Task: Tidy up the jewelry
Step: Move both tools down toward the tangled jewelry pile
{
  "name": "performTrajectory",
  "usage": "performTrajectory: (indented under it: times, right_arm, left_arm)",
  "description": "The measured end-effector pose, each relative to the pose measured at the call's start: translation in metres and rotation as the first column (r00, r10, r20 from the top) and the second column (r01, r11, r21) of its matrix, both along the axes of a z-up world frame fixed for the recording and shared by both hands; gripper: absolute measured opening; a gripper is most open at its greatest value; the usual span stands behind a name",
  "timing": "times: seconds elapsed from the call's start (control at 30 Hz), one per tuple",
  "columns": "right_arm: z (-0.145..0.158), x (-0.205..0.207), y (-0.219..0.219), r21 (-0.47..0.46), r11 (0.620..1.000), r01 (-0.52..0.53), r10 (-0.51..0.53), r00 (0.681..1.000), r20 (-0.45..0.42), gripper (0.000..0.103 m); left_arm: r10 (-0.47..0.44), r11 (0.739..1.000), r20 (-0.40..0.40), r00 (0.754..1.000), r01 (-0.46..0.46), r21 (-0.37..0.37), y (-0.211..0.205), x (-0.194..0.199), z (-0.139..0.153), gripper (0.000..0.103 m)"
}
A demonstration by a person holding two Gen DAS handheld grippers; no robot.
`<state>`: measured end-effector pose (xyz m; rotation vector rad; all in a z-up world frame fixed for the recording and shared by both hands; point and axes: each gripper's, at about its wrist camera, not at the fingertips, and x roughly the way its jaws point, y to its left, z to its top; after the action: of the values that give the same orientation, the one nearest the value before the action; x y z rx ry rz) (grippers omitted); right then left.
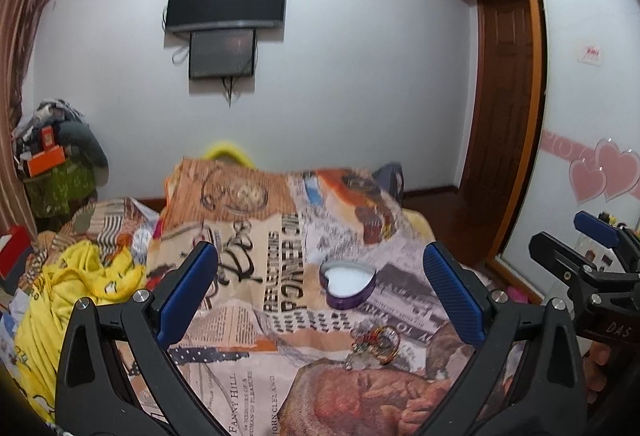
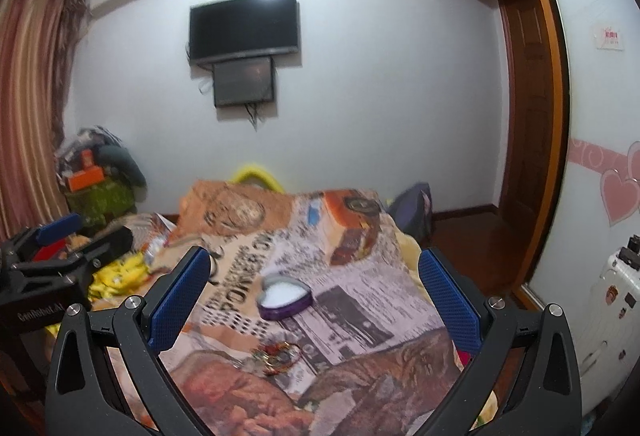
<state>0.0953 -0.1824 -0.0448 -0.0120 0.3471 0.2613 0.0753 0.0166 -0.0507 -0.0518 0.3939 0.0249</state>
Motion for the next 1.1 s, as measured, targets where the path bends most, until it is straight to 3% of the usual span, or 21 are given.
performTrajectory:
  times: [0.17,0.3,0.37,0.5,0.63,0.77,0.93,1.1]
  right_arm:
    - [-0.031,0.022,0.001,-0.061,0.998,0.004,-0.01,0.994,-0.108,0.103]
    - [-0.051,0.04,0.004,-0.103,0.995,-0.004,-0.015,0.983,-0.185,0.103]
    - [-0.057,0.046,0.005,-0.105,0.994,-0.017,-0.006,0.977,-0.214,0.103]
    - [-0.07,0.058,0.003,-0.094,0.995,-0.045,0.019,0.964,-0.266,0.102]
    - [-0.083,0.07,0.003,-0.074,0.994,-0.078,0.051,0.947,-0.319,0.092]
    - [-0.095,0.078,0.006,-0.049,0.992,-0.12,0.093,0.922,-0.375,0.078]
    - [-0.112,0.085,0.013,-0.034,0.985,-0.168,0.136,0.891,-0.434,0.059]
    - [-0.12,0.087,0.023,-0.034,0.977,-0.21,0.171,0.87,-0.462,0.051]
  left_arm:
    - [-0.025,1.0,-0.105,0.994,0.026,0.009,0.004,0.031,-0.027,0.103]
    - [-0.066,0.998,-0.193,0.979,0.065,-0.01,0.006,0.058,-0.047,0.086]
    - [-0.089,0.996,-0.229,0.969,0.087,-0.02,0.007,0.067,-0.056,0.085]
    - [-0.114,0.993,-0.309,0.944,0.114,-0.019,0.006,0.088,-0.078,0.068]
    - [-0.155,0.988,-0.403,0.902,0.149,-0.047,0.007,0.103,-0.105,0.053]
    - [-0.177,0.984,-0.479,0.86,0.168,-0.063,0.007,0.108,-0.13,0.051]
    - [-0.237,0.972,-0.526,0.817,0.201,-0.125,0.006,0.107,-0.151,0.047]
    - [-0.301,0.954,-0.552,0.778,0.245,-0.176,-0.005,0.103,-0.165,0.038]
